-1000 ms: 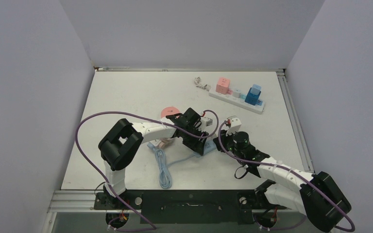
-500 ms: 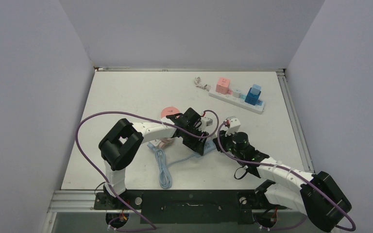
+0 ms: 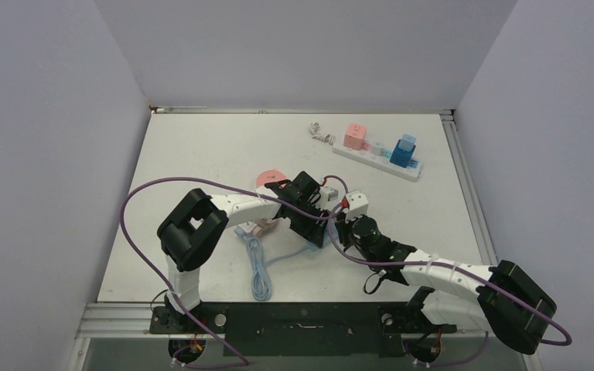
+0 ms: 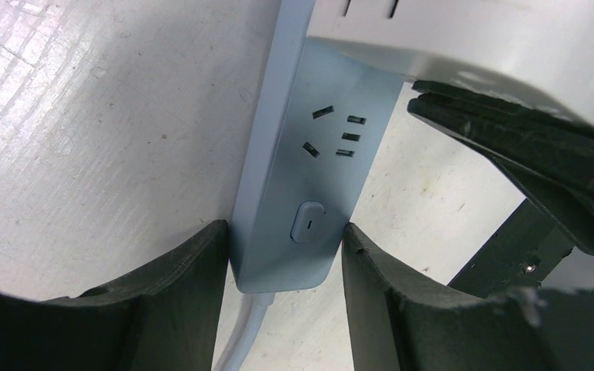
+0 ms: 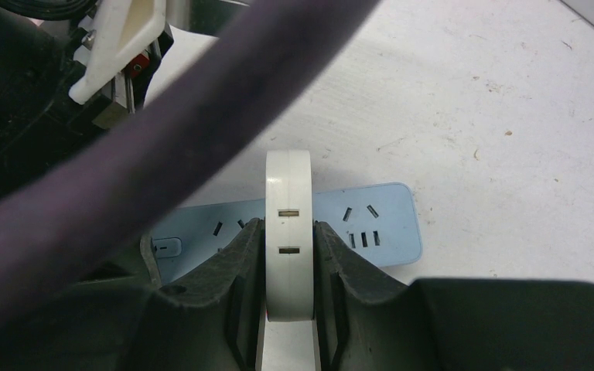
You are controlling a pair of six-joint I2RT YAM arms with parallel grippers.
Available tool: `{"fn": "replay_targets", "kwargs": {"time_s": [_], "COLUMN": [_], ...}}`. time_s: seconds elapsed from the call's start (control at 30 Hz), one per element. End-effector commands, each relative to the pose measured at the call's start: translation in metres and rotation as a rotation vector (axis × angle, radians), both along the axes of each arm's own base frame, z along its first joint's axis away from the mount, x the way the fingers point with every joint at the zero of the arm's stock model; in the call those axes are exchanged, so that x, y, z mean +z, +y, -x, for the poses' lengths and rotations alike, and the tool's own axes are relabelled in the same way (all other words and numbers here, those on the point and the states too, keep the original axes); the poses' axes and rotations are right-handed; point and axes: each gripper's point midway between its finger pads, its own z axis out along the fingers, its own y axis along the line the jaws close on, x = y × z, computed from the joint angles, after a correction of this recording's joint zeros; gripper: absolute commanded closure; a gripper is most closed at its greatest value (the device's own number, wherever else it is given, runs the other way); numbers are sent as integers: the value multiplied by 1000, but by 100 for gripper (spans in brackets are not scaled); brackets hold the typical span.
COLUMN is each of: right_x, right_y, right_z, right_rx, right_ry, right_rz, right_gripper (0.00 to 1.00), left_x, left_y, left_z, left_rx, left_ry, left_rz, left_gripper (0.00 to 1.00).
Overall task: Pull the plug off the socket
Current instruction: Remove the plug from the socket.
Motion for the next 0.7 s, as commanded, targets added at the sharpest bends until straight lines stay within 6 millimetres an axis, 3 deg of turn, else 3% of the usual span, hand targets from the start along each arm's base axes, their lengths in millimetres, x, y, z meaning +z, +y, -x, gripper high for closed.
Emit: {"fn": "replay_targets", "kwargs": {"time_s": [0.0, 0.23, 0.67], "right_x": [28, 32, 32], "right_y": [7, -16, -28], "right_z": [-6, -18, -22], "right_rx": [-12, -37, -101], "right_ry": [-45, 0, 6], "right_rz": [-101, -260, -260], "right_gripper": [95, 95, 95], "left_x": [-48, -49, -40], "left_y": [58, 60, 55], "left_z": [-16, -17, -20], "left_rx": [130, 131, 129], "left_ry": [-14, -19, -39], "left_rz": [-274, -284, -251], "left_gripper": [100, 100, 100]}}
